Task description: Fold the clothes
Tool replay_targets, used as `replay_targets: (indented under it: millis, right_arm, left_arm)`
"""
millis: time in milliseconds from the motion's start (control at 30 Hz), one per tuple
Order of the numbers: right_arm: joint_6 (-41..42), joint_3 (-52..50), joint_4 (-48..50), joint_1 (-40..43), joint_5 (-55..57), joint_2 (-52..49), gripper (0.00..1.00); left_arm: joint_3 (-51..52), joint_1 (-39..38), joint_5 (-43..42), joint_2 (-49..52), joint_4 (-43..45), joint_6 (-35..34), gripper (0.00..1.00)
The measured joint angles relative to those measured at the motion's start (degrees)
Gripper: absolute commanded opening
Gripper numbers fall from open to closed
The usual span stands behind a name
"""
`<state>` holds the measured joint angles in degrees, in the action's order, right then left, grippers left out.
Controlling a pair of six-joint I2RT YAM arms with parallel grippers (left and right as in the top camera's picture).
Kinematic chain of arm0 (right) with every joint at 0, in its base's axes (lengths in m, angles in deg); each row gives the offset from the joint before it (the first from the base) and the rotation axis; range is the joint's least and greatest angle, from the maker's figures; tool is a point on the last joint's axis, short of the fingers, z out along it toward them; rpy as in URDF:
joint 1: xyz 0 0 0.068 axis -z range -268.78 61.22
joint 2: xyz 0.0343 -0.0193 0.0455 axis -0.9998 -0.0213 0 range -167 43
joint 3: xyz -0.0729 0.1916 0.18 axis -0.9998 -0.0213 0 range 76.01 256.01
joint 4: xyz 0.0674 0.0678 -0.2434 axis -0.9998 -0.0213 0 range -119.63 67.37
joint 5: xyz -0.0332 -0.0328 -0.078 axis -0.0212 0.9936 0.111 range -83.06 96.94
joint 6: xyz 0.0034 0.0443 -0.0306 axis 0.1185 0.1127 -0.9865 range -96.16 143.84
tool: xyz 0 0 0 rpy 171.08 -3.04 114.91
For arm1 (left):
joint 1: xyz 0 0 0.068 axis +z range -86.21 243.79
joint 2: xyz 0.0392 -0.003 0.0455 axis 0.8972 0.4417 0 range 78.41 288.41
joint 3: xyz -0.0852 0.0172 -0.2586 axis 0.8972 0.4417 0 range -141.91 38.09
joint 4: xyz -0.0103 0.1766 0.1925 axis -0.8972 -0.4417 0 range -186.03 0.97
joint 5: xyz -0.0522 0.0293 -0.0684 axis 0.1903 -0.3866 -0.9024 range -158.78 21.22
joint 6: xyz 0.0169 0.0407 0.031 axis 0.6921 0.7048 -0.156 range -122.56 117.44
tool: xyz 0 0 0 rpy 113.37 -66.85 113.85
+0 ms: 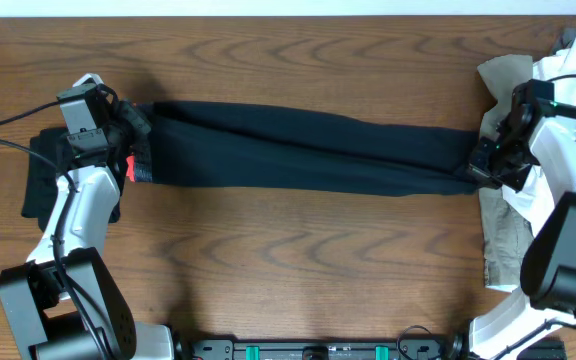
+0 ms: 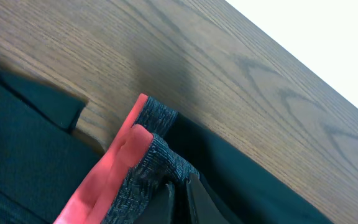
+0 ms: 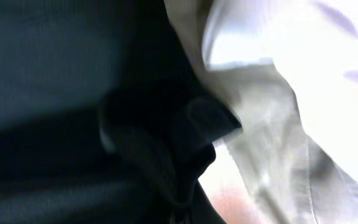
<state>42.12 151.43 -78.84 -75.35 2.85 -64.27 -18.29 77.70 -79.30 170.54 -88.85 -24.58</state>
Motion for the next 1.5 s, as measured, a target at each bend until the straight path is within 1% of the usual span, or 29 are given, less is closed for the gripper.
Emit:
replay_targets:
  millis: [300, 600, 867, 1000, 1033, 1067, 1100, 1133, 1167, 1200, 1233, 1267, 1433, 1500]
  right_arm:
    - [0.13, 0.0, 6.78, -0.37, -0.57, -0.7, 0.01]
    - [0.59, 0.0, 13.46, -2.03, -0.76, -0.7, 0.01]
    - [2.32, 0.0, 15.37, -2.21, -0.87, -0.7, 0.01]
    - [2.58, 0.0, 15.39, -2.21, -0.94, -0.7, 0.03]
    - [2.6, 0.0, 15.41, -2.21, -1.03, -0.72, 0.05]
    - [2.73, 0.0, 15.41, -2.21, -1.07, -0.76, 0.13]
    - [3.13, 0.0, 15.41, -2.21, -1.11, -0.81, 0.22]
    - [3.02, 0.0, 15.43, -2.21, -1.03, -0.92, 0.23]
    - [3.06, 0.0, 15.47, -2.21, -1.01, -1.03, 0.25]
    - [3.23, 0.0, 15.5, -2.21, -1.01, -1.11, 0.29]
    - [3.3, 0.0, 15.5, -2.21, -0.98, -1.11, 0.39]
    - [3.52, 0.0, 15.5, -2.21, -1.01, -1.14, 0.45]
    - [3.39, 0.0, 15.1, -2.21, -0.94, -1.14, 0.45]
    - [3.32, 0.0, 14.99, -2.21, -0.98, -1.14, 0.45]
  left_arm:
    - [0.0, -0.39, 0.02, 0.0, 0.28, 0.0, 0.06]
    - [-0.02, -1.22, 0.81, 1.53, 2.91, 0.0, 0.06]
    - [-0.02, -1.27, 3.74, 1.57, 3.45, 0.0, 0.06]
    - [-0.02, -1.27, 4.57, 1.57, 4.37, 0.0, 0.06]
    - [-0.02, -1.27, 4.72, 1.57, 4.42, 0.0, 0.06]
    - [-0.02, -1.29, 4.79, 1.57, 4.42, 0.0, 0.08]
    - [-0.02, -1.29, 4.83, 1.6, 4.42, 0.0, 0.21]
    - [-0.02, -1.29, 4.98, 1.6, 4.44, 0.42, 0.38]
    - [-0.02, -1.27, 5.11, 1.62, 4.7, 0.22, 0.5]
    - [-0.02, -1.27, 5.27, 1.62, 4.83, 0.24, 0.56]
    - [-0.02, -1.27, 5.4, 1.62, 4.92, 0.31, 0.59]
    - [-0.02, -1.27, 5.51, 1.64, 4.96, 0.5, 0.61]
    - [-0.02, -1.27, 5.84, 2.67, 3.04, 0.46, 0.6]
    - [-0.02, -1.27, 5.79, 3.04, 1.33, 0.44, 0.58]
